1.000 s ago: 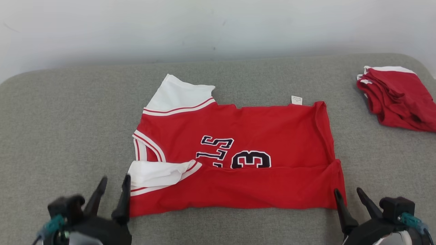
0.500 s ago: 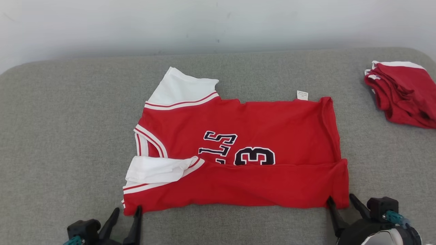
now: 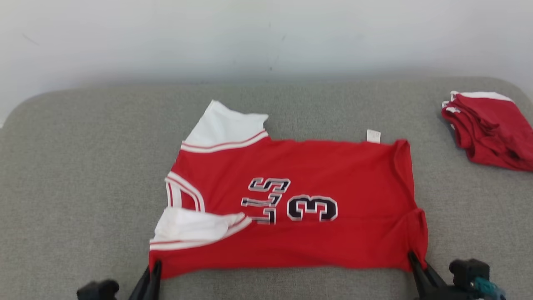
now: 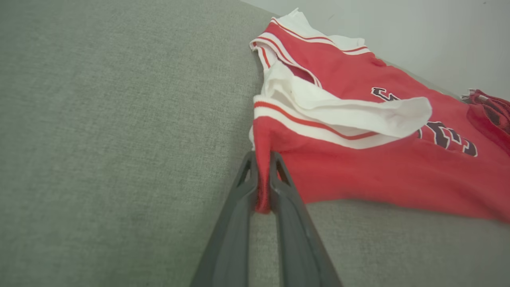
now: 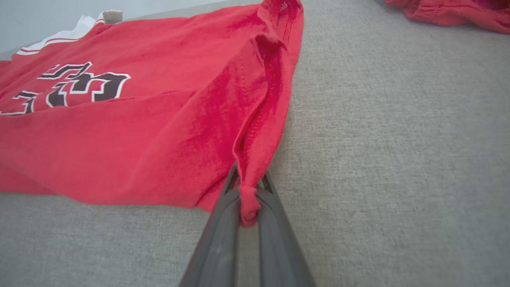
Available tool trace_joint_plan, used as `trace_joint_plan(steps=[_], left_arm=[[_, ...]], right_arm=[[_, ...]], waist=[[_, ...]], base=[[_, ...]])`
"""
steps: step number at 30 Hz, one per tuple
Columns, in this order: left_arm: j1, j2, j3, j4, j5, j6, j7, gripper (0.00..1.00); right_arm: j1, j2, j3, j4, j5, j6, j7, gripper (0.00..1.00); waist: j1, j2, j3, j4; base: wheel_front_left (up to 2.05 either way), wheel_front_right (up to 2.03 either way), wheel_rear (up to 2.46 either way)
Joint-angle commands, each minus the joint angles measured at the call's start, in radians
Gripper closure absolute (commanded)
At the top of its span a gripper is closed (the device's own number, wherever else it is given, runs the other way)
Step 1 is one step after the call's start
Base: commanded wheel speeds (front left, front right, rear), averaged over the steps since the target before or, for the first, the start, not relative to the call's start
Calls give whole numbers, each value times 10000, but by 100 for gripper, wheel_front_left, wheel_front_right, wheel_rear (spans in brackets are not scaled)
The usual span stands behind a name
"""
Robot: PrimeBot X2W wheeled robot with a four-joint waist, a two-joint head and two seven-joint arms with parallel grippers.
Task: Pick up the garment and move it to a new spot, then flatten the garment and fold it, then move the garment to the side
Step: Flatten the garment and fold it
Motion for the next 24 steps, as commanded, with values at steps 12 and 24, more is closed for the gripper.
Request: trace_joint_plan(steps=[12,24], left_arm=[[1496,-336,299,-1079,353,187,4,0],[1217,-405,1645,-3375,1709,562,2,0]], right_arm=[[1947,-286,-668,-1817,16,-1,721,0],[1853,526,-1745,-4106,-847,-1,-152,0]], waist=[[0,0,-423,124],[0,0,-948,169]], base=[[0,0,0],[0,0,0]])
